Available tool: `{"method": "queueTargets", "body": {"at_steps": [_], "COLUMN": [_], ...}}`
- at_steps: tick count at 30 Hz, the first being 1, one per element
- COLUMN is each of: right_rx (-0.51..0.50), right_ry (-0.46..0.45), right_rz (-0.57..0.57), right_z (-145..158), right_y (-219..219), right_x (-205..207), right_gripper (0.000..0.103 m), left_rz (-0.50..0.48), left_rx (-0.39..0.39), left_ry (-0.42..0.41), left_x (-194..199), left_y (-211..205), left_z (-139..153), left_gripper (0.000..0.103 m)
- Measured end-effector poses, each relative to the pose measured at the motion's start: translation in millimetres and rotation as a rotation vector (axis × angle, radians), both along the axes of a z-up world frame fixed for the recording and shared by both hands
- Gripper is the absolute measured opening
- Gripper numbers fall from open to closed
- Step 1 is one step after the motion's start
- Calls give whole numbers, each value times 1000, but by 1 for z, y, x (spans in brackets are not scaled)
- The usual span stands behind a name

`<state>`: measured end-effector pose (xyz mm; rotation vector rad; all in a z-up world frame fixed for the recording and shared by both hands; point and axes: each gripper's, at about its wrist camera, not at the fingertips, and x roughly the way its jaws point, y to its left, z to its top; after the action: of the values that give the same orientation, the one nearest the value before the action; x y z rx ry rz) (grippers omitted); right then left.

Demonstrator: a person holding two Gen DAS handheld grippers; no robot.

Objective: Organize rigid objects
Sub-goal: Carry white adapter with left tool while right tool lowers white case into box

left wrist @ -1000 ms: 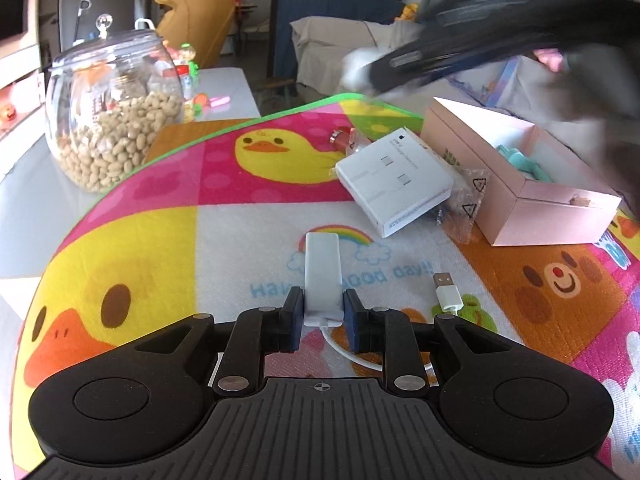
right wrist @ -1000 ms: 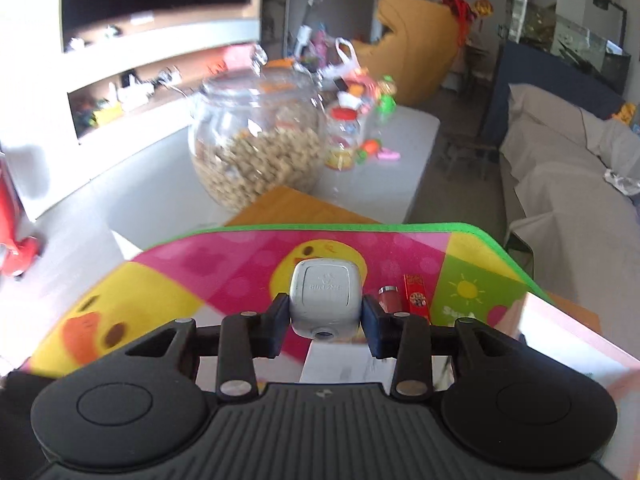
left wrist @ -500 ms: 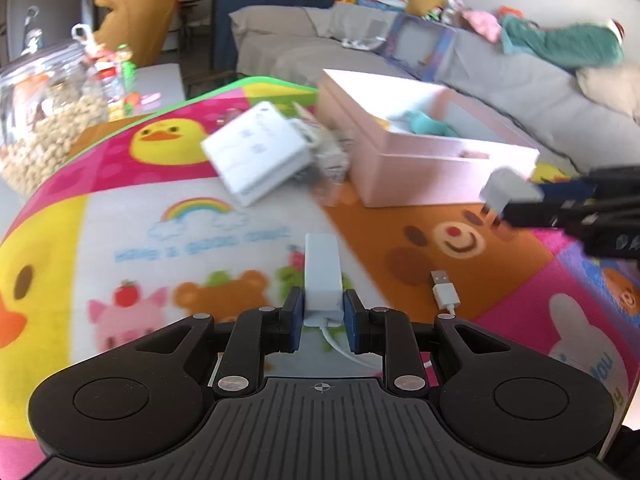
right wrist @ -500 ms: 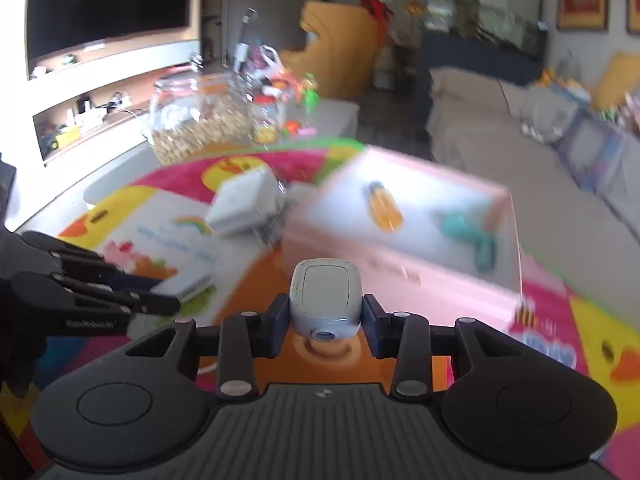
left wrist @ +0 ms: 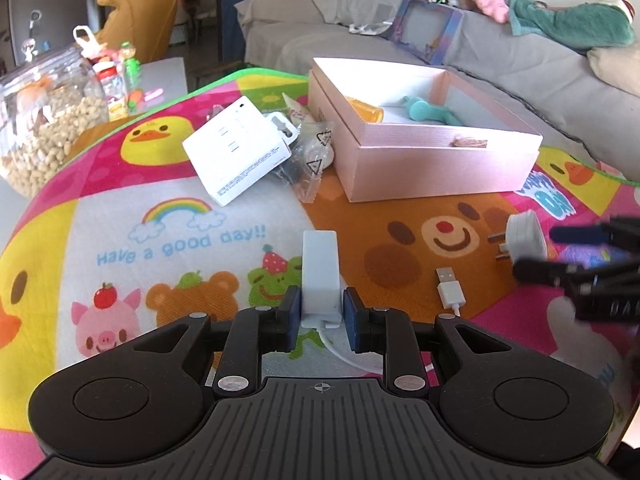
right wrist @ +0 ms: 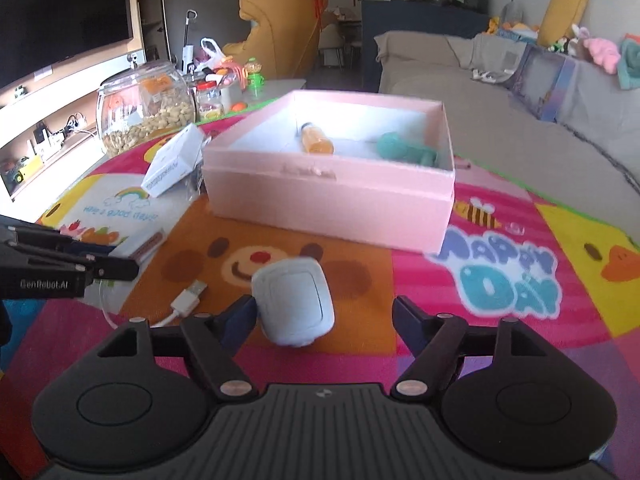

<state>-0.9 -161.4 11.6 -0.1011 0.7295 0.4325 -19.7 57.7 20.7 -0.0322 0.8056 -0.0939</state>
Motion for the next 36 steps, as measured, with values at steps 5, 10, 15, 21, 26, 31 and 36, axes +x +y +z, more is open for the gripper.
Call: {"method": "queueTargets", "body": {"at_steps": [5, 10, 15, 21, 26, 31, 36], "right_rx": [-33, -59, -136, -199, 18, 65, 53], "right_ry": [-26, -38, -82, -150, -20, 10, 21], "right_rz": [4, 5, -15, -79, -33, -88, -60], "right_z": [-5, -5, -3, 2, 7, 2, 6], "right_y": [8, 13, 9, -4, -7, 4, 7], "right_x": [-7, -8, -10, -13, -1, 18, 21], "right_gripper": [75, 75, 75, 75, 75, 75, 48], "left_rz": [23, -2, -25, -31, -3, 56, 24], "left_rx": [-28, 11, 8, 5, -19, -82, -24], "left_ry": [-36, -53, -57, -85, -75, -64, -89], "left_x": [-4, -9, -14, -19, -15, -4, -8], "left_y": [2, -4, -1, -1, 1, 6, -2], "left_z": [-5, -5, -5, -8, -7, -6, -7], "left_gripper": [26, 26, 26, 26, 26, 26, 25]}}
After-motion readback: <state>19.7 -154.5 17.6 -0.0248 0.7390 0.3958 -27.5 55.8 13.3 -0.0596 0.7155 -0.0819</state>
